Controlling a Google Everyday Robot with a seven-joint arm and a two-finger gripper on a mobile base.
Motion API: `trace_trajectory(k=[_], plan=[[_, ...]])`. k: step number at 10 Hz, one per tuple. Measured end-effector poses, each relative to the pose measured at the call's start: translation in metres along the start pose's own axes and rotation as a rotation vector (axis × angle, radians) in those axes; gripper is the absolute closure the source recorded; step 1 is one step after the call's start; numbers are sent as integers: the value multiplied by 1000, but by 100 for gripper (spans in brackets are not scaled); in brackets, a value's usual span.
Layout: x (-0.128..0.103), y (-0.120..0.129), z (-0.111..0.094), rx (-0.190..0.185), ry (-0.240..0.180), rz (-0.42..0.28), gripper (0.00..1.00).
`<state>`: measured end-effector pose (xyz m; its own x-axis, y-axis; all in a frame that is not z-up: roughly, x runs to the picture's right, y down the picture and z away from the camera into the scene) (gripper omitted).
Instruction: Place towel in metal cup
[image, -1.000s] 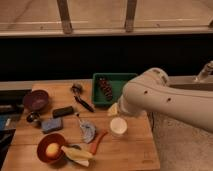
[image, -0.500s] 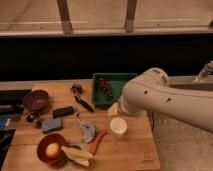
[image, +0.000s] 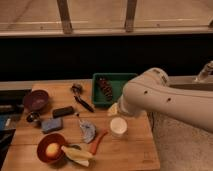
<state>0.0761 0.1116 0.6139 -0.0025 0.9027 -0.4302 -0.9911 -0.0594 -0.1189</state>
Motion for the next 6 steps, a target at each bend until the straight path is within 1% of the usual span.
trace_trajectory(k=[6], plan=[[0,0,0,0,0,0,31]])
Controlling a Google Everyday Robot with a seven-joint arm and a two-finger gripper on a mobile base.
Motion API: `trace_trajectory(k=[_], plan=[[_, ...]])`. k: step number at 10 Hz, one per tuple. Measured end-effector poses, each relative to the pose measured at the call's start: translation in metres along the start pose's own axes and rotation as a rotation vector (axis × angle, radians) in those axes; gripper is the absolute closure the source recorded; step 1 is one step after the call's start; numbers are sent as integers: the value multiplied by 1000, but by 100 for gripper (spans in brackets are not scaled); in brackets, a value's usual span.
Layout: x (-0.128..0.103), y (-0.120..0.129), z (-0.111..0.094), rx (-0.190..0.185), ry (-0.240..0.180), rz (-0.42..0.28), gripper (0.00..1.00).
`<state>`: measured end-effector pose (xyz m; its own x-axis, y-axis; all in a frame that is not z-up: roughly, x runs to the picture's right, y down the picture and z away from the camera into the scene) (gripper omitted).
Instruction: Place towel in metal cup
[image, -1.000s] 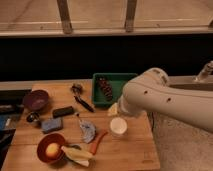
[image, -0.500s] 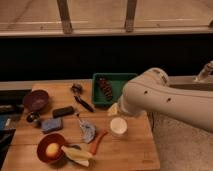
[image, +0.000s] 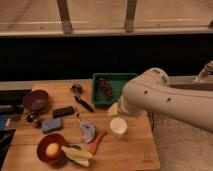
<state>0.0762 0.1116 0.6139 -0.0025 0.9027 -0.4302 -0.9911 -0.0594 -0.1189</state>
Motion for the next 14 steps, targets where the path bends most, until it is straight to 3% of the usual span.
trace_trajectory(k=[3,5,7,10,14], plan=[[2,3,3,11,18,-26,31],[10,33,12,17,50,-130,31],[11,80,27,13,77,-234,31],[17,156,47,-37,107,-403,31],[18,154,47,-32,112,-408,31]])
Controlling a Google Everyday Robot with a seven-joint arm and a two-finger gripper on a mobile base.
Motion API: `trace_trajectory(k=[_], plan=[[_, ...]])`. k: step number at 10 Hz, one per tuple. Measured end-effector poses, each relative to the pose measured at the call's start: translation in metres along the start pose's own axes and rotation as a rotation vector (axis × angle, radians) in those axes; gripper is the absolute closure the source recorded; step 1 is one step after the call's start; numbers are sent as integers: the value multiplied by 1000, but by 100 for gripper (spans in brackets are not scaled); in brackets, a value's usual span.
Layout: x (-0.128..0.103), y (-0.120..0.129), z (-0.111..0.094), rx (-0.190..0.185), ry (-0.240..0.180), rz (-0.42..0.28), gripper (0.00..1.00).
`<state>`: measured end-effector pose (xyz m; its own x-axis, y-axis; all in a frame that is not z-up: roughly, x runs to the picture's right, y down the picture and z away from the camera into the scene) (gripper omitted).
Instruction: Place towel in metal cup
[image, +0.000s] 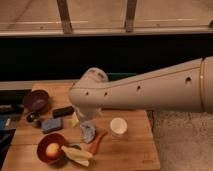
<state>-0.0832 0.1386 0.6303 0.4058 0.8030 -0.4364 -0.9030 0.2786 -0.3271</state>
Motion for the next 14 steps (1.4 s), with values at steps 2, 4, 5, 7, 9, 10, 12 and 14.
trace_trajectory(k=[2,4,5,7,9,10,12,14], plan=[[4,-3,8,-8,25,14,31],[-4,3,30,-18,56,-4,31],[-10,9,35,-22,66,-21,31],[-27,19,53,-28,103,-57,31],[-31,14,70,-32,132,-60,31],[-33,6,84,-49,148,-48,31],[-31,-8,106,-73,179,-16,31],[-30,-13,109,-75,185,-4,31]])
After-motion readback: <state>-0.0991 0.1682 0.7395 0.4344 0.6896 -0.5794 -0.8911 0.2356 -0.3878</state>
